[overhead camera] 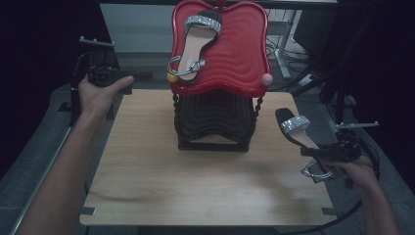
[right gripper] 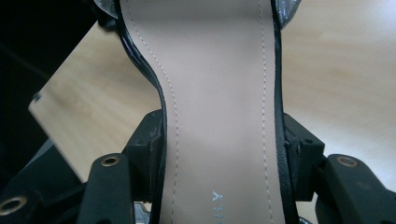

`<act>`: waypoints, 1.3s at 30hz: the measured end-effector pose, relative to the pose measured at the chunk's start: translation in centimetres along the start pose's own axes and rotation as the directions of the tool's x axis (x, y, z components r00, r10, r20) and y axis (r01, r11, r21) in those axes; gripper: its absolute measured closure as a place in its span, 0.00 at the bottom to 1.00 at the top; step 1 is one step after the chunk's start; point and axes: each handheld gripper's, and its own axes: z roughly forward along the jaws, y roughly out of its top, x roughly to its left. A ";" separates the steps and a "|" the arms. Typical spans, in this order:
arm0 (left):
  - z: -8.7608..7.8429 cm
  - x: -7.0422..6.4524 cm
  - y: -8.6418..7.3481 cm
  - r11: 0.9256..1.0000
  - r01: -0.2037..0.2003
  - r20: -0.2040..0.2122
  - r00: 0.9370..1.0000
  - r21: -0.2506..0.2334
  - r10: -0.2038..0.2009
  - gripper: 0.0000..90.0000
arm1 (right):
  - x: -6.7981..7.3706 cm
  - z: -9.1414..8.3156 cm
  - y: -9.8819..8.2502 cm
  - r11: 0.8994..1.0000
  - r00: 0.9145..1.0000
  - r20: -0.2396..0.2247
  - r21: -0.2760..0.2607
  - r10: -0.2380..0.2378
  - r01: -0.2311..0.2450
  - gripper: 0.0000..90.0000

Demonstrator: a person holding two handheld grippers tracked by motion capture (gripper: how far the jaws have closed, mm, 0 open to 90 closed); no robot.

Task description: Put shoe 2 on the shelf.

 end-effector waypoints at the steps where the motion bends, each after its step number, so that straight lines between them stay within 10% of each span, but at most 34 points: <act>1: 0.0 0.0 0.0 1.000 -0.001 0.000 1.000 0.000 0.001 0.32 | -0.1 -0.4 0.5 1.000 1.000 -0.004 -0.007 0.004 -0.004 0.48; 18: 0.2 -0.5 0.4 1.000 -0.006 0.005 1.000 0.001 0.006 0.32 | 2.7 -4.8 10.6 0.990 0.999 -0.035 -0.142 -0.024 0.019 0.48; 39: 0.5 -0.8 0.7 1.000 -0.010 0.005 1.000 0.005 0.009 0.32 | 7.7 -4.7 19.3 0.981 0.997 -0.012 -0.185 -0.071 0.067 0.48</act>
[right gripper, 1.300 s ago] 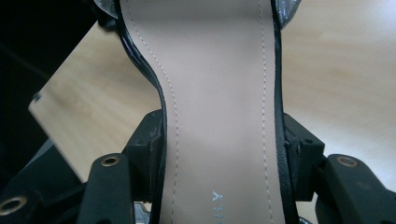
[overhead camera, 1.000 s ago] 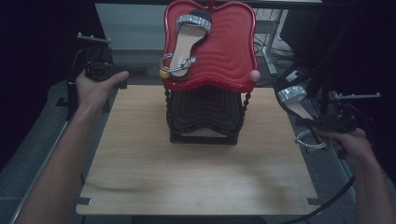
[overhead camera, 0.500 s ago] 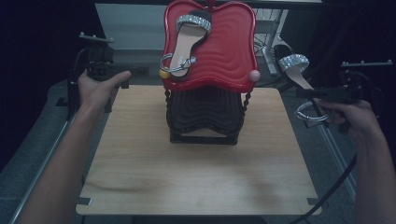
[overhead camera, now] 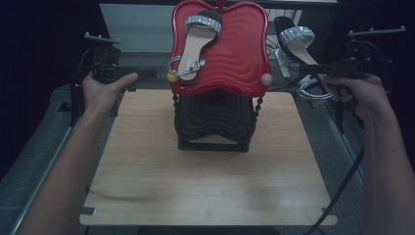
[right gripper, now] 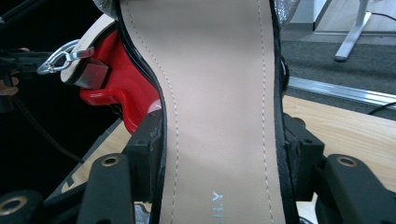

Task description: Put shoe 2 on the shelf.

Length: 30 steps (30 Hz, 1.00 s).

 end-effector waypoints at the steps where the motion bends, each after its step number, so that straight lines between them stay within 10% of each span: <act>1: 0.0 0.0 0.0 1.000 0.000 0.002 1.000 0.000 0.000 0.32 | 0.0 0.1 0.0 1.000 1.000 -0.001 0.004 -0.002 0.002 0.48; 14: -0.4 0.0 0.3 1.000 -0.001 -0.002 1.000 -0.005 0.001 0.32 | -0.1 1.0 0.6 1.000 1.000 0.002 0.000 0.019 -0.019 0.48; 30: -0.8 -0.4 0.8 1.000 -0.008 0.005 1.000 -0.013 0.008 0.32 | 5.3 5.0 5.7 1.000 1.000 0.027 -0.012 -0.008 0.009 0.48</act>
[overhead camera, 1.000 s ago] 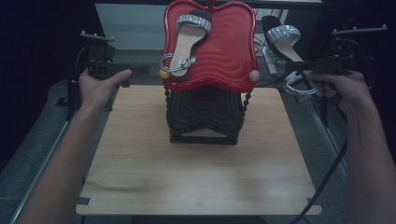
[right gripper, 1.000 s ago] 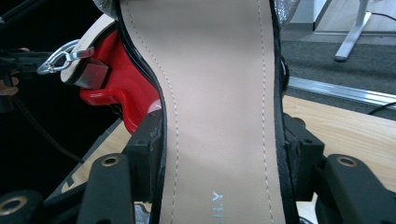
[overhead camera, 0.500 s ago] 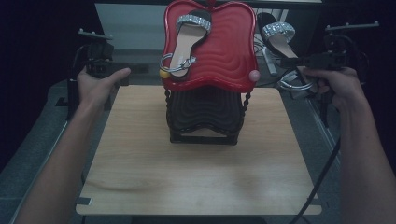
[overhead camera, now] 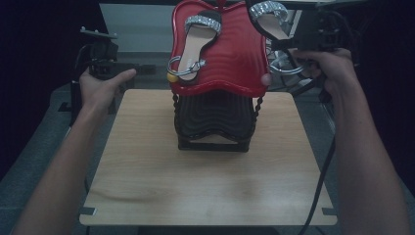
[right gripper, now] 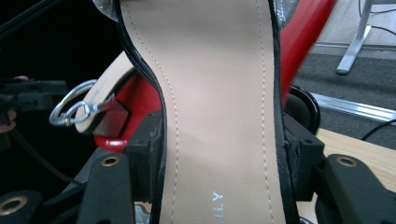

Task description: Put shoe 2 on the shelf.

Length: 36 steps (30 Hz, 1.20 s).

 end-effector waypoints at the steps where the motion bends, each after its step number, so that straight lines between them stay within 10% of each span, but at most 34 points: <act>1: 0.0 0.0 0.0 1.000 -0.001 -0.001 1.000 0.000 0.001 0.32 | 0.2 0.3 0.2 1.000 1.000 0.000 0.000 0.004 -0.004 0.48; 29: 0.1 0.1 0.0 1.000 -0.004 -0.008 1.000 0.005 0.004 0.33 | 3.1 6.4 1.5 0.998 0.998 -0.002 -0.005 0.067 -0.067 0.48; 36: 0.0 0.2 0.0 1.000 -0.001 -0.011 1.000 0.005 0.002 0.33 | 2.9 7.5 1.1 0.993 0.992 0.061 -0.033 0.114 -0.112 0.47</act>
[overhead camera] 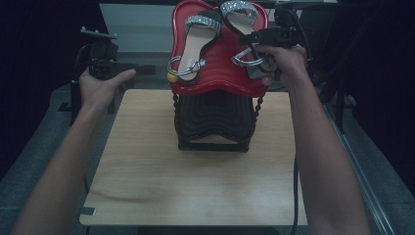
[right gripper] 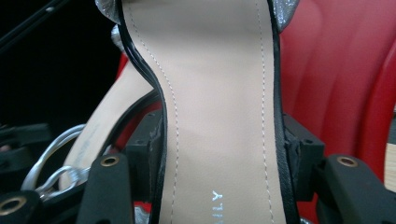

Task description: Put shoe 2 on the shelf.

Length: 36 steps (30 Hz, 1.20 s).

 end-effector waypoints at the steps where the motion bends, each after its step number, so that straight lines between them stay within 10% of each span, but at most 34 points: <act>1: 0.0 0.0 0.0 1.000 0.001 0.000 1.000 0.000 -0.001 0.33 | -0.1 0.2 -0.1 1.000 1.000 0.016 -0.003 0.005 -0.005 0.47; 9: 0.1 0.5 -0.4 1.000 0.008 -0.004 1.000 0.003 -0.008 0.33 | 0.1 2.3 -0.3 0.999 0.981 0.191 0.026 0.025 -0.030 0.43; 16: 0.2 0.9 -0.6 1.000 0.012 -0.004 1.000 0.006 -0.012 0.33 | 0.2 2.2 -0.4 1.000 0.970 0.243 0.003 -0.015 0.014 0.36; 27: 0.4 0.8 -0.7 1.000 0.008 -0.003 1.000 0.012 -0.008 0.33 | -0.9 -0.9 -1.2 0.994 0.992 0.094 -0.054 -0.090 0.095 0.37; 36: 0.0 0.5 -0.5 1.000 -0.003 -0.006 1.000 0.004 0.003 0.33 | -3.2 -4.3 -3.0 0.985 0.990 -0.023 -0.106 -0.136 0.133 0.43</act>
